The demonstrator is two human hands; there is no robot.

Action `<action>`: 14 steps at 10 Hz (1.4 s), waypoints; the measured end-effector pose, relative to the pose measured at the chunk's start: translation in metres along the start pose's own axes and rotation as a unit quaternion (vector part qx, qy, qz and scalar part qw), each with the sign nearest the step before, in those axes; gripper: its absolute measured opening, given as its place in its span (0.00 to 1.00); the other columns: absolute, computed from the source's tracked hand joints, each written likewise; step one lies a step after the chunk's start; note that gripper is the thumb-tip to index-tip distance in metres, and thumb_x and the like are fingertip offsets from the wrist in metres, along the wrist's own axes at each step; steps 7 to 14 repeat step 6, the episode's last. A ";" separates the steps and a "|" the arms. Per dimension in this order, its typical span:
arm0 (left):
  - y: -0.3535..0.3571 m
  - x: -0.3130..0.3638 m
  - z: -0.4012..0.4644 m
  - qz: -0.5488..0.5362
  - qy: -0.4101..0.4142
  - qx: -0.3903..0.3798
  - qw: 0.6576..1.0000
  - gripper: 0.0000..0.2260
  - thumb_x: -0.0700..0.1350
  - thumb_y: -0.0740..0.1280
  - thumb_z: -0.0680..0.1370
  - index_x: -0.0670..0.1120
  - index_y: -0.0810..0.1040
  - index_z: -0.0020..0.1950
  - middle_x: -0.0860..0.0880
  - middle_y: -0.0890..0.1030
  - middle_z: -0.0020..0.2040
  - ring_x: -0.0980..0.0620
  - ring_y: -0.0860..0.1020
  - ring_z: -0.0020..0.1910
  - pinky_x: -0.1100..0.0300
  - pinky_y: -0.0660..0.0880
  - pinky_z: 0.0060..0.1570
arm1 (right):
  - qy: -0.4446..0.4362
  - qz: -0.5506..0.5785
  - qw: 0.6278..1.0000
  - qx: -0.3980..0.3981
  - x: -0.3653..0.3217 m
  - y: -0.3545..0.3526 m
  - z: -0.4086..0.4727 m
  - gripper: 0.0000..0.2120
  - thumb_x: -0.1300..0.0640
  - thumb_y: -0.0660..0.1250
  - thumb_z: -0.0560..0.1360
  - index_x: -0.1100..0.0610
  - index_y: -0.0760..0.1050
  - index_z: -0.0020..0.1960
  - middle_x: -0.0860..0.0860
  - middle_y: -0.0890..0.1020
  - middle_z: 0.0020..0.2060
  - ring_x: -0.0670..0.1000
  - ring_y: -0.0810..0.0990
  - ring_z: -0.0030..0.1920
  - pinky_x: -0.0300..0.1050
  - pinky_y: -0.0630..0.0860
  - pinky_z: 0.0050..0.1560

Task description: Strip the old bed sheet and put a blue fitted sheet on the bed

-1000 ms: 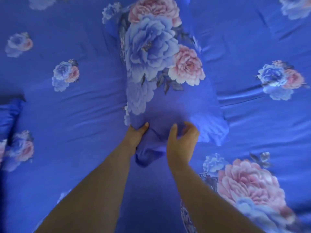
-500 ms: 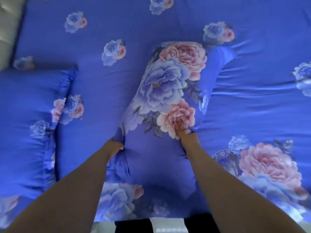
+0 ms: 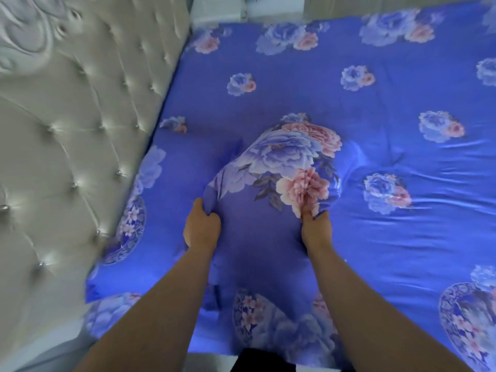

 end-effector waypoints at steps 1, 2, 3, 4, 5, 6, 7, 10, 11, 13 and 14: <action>-0.055 -0.009 0.029 -0.018 0.019 0.041 0.999 0.10 0.36 0.59 0.74 0.41 0.69 0.54 0.39 0.75 0.51 0.37 0.73 0.46 0.53 0.63 0.40 | -0.054 0.004 0.998 -0.018 -0.052 0.049 -0.025 0.11 0.56 0.58 0.80 0.61 0.68 0.59 0.54 0.75 0.47 0.55 0.75 0.51 0.43 0.66 0.43; -0.089 -0.012 0.067 -0.050 0.004 0.083 0.995 0.19 0.37 0.59 0.74 0.40 0.69 0.65 0.39 0.76 0.61 0.35 0.74 0.56 0.49 0.68 0.47 | -0.113 -0.011 0.993 -0.038 -0.102 0.083 -0.035 0.05 0.62 0.58 0.79 0.59 0.65 0.54 0.53 0.73 0.44 0.55 0.72 0.47 0.38 0.65 0.34; -0.118 0.002 0.099 -0.101 -0.006 0.130 0.986 0.21 0.39 0.58 0.73 0.42 0.69 0.66 0.39 0.75 0.63 0.37 0.73 0.60 0.46 0.69 0.58 | -0.164 -0.013 0.985 -0.056 -0.151 0.116 -0.030 0.11 0.63 0.58 0.79 0.61 0.65 0.61 0.57 0.75 0.53 0.59 0.74 0.55 0.38 0.68 0.43; -0.155 0.030 0.132 -0.176 0.026 0.187 0.966 0.14 0.42 0.55 0.67 0.43 0.71 0.51 0.41 0.78 0.49 0.37 0.75 0.48 0.48 0.70 0.48 | -0.230 0.001 0.972 -0.056 -0.202 0.150 -0.020 0.21 0.63 0.60 0.78 0.59 0.62 0.70 0.53 0.74 0.63 0.53 0.72 0.63 0.47 0.69 0.63; -0.196 0.068 0.180 -0.222 0.065 0.218 0.948 0.10 0.41 0.55 0.66 0.41 0.69 0.45 0.40 0.76 0.43 0.38 0.74 0.44 0.47 0.70 0.46 | -0.275 -0.005 0.960 -0.050 -0.264 0.188 -0.001 0.26 0.54 0.63 0.77 0.58 0.61 0.73 0.53 0.72 0.67 0.54 0.70 0.67 0.51 0.67 0.68; -0.230 0.105 0.245 -0.177 0.090 0.234 0.952 0.14 0.38 0.61 0.70 0.39 0.72 0.55 0.37 0.77 0.53 0.36 0.74 0.54 0.46 0.69 0.54 | -0.279 -0.092 0.954 -0.060 -0.334 0.227 0.036 0.44 0.35 0.64 0.71 0.56 0.51 0.77 0.52 0.64 0.73 0.53 0.63 0.73 0.57 0.61 0.71; -0.230 0.105 0.245 -0.177 0.090 0.234 0.952 0.14 0.38 0.61 0.70 0.39 0.72 0.55 0.37 0.77 0.53 0.36 0.74 0.54 0.46 0.69 0.54 | -0.279 -0.092 0.954 -0.060 -0.334 0.227 0.036 0.44 0.35 0.64 0.71 0.56 0.51 0.77 0.52 0.64 0.73 0.53 0.63 0.73 0.57 0.61 0.71; -0.230 0.105 0.245 -0.177 0.090 0.234 0.952 0.14 0.38 0.61 0.70 0.39 0.72 0.55 0.37 0.77 0.53 0.36 0.74 0.54 0.46 0.69 0.54 | -0.279 -0.092 0.954 -0.060 -0.334 0.227 0.036 0.44 0.35 0.64 0.71 0.56 0.51 0.77 0.52 0.64 0.73 0.53 0.63 0.73 0.57 0.61 0.71; -0.230 0.105 0.245 -0.177 0.090 0.234 0.952 0.14 0.38 0.61 0.70 0.39 0.72 0.55 0.37 0.77 0.53 0.36 0.74 0.54 0.46 0.69 0.54 | -0.279 -0.092 0.954 -0.060 -0.334 0.227 0.036 0.44 0.35 0.64 0.71 0.56 0.51 0.77 0.52 0.64 0.73 0.53 0.63 0.73 0.57 0.61 0.71; -0.230 0.105 0.245 -0.177 0.090 0.234 0.952 0.14 0.38 0.61 0.70 0.39 0.72 0.55 0.37 0.77 0.53 0.36 0.74 0.54 0.46 0.69 0.54 | -0.279 -0.092 0.954 -0.060 -0.334 0.227 0.036 0.44 0.35 0.64 0.71 0.56 0.51 0.77 0.52 0.64 0.73 0.53 0.63 0.73 0.57 0.61 0.71; -0.230 0.105 0.245 -0.177 0.090 0.234 0.952 0.14 0.38 0.61 0.70 0.39 0.72 0.55 0.37 0.77 0.53 0.36 0.74 0.54 0.46 0.69 0.54 | -0.279 -0.092 0.954 -0.060 -0.334 0.227 0.036 0.44 0.35 0.64 0.71 0.56 0.51 0.77 0.52 0.64 0.73 0.53 0.63 0.73 0.57 0.61 0.71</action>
Point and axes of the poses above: each hand's wrist, its own z-axis towards the middle knuckle, its own y-axis out of the palm, x = y × z, the point moved 4 cm from there along z, towards the middle knuckle
